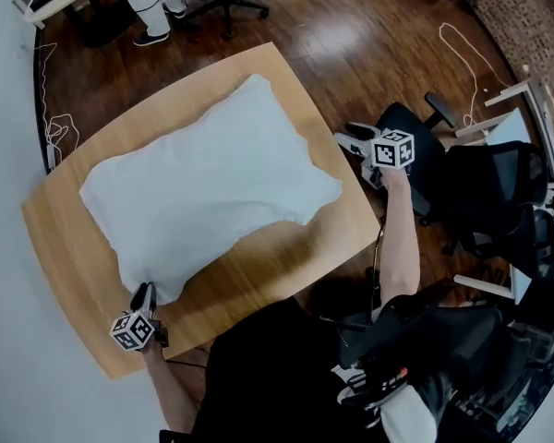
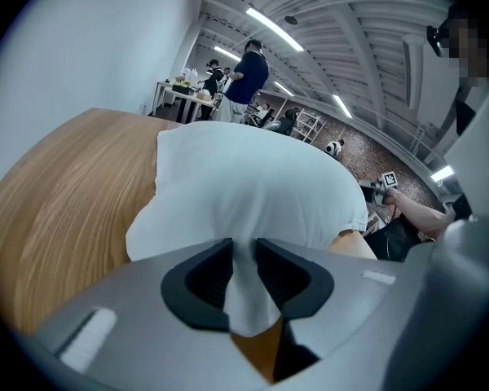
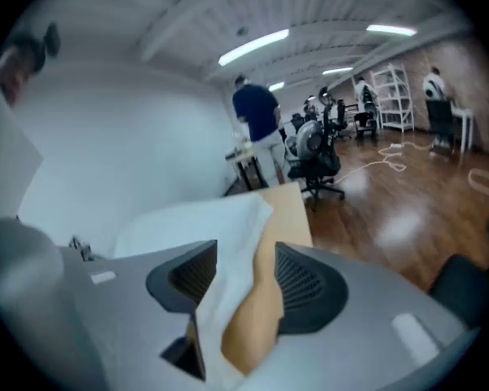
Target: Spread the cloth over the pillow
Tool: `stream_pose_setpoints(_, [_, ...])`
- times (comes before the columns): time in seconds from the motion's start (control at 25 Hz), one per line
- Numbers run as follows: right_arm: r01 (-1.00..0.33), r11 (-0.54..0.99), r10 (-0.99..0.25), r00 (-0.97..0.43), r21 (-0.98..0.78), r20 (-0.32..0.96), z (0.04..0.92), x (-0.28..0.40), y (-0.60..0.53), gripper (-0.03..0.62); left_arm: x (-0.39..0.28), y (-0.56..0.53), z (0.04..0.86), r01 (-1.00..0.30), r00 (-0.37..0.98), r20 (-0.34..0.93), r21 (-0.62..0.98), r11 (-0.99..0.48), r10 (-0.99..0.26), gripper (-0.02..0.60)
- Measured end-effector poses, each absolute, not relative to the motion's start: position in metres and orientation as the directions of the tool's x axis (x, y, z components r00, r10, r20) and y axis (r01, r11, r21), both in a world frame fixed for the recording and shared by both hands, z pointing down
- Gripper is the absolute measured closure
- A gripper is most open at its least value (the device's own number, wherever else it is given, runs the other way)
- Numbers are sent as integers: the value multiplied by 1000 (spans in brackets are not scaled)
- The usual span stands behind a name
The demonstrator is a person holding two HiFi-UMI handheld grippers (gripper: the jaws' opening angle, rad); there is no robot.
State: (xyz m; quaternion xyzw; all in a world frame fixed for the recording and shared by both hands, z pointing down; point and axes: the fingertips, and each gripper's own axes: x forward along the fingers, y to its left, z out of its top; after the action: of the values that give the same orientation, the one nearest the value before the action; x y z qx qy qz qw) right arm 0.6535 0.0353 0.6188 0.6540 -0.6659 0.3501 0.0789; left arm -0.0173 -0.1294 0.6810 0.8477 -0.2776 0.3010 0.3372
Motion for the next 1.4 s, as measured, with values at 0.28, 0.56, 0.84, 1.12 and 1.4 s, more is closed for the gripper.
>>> stream_pose_setpoints(0.28, [-852, -144, -835, -168, -504, 524, 659, 667, -179, 370, -7, -128, 689, -704, 635, 719, 387, -596, -284, 488])
stream_pose_setpoints(0.56, [-857, -125, -786, -222, -501, 576, 671, 684, -214, 585, 9, -137, 692, -710, 636, 715, 395, -582, -290, 489])
stream_pose_setpoints(0.84, [-910, -150, -767, -139, -386, 626, 680, 674, -234, 571, -2, -137, 683, -719, 640, 708, 416, -556, -298, 491])
stream_pose_setpoints(1.12, [-872, 148, -817, -374, -467, 439, 614, 642, -132, 384, -8, -135, 683, -726, 638, 699, 406, -555, -324, 491])
stream_pose_setpoints(1.4, [-869, 137, -353, -492, -476, 796, 726, 549, 94, 451, -9, -132, 696, -716, 648, 693, 415, -561, -315, 491])
